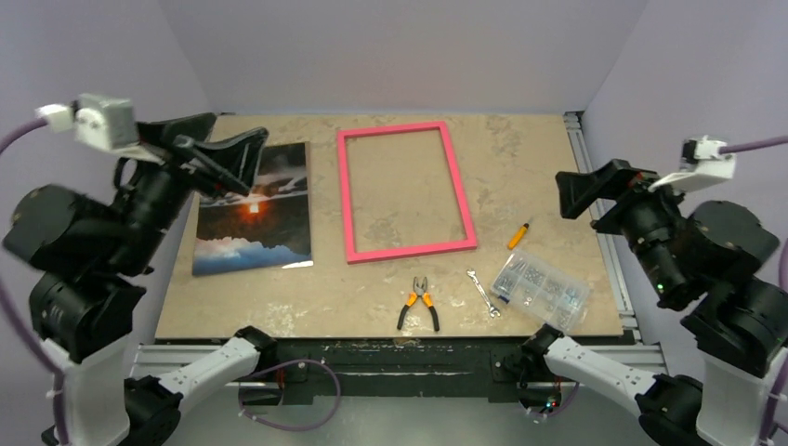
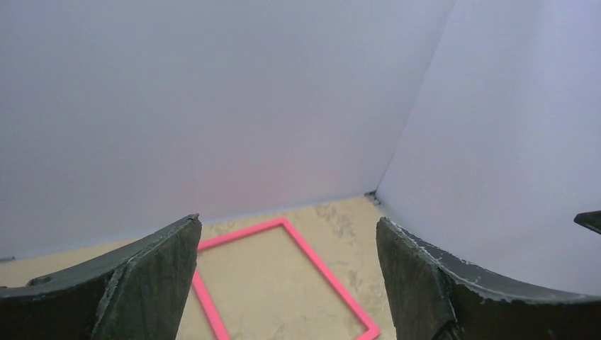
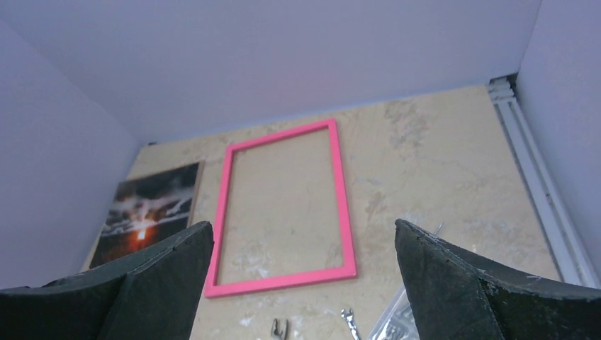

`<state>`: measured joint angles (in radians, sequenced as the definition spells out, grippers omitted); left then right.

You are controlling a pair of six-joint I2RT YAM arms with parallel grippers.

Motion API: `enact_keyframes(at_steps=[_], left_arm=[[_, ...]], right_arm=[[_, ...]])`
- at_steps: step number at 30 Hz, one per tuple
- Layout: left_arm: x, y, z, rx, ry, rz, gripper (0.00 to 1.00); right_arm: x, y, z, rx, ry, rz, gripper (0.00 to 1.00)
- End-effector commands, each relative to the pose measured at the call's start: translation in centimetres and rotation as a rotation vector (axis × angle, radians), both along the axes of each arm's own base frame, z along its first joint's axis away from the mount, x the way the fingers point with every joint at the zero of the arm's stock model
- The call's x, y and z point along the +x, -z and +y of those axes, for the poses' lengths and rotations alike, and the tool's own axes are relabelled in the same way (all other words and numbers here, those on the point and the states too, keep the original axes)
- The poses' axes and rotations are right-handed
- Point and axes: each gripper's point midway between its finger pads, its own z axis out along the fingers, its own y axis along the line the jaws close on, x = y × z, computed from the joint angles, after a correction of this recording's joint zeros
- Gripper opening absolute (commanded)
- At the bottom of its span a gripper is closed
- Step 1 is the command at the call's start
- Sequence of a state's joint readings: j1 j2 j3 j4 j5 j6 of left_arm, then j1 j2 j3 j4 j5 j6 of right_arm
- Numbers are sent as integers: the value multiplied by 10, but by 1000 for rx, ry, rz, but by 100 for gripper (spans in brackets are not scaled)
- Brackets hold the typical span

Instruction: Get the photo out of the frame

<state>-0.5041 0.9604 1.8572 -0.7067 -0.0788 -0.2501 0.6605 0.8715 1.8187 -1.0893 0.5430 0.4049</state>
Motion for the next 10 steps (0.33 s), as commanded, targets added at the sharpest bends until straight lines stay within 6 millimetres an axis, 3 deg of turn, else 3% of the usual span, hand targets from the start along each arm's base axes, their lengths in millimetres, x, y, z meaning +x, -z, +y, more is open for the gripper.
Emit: enact_keyframes(at_steps=[1,8,10], left_arm=[[-19,-24,16,-21,-26,-107,91],[-32,-17,36,1,-90,-101,92],[-33,-14,37,5,-90,-95,92]], right_arm=[[-8,-20,-20,-28,49,-65,98],[-9,-21,-13,-21,-2,-116,99],[-8,-15,-21,-36,47,-82,99]])
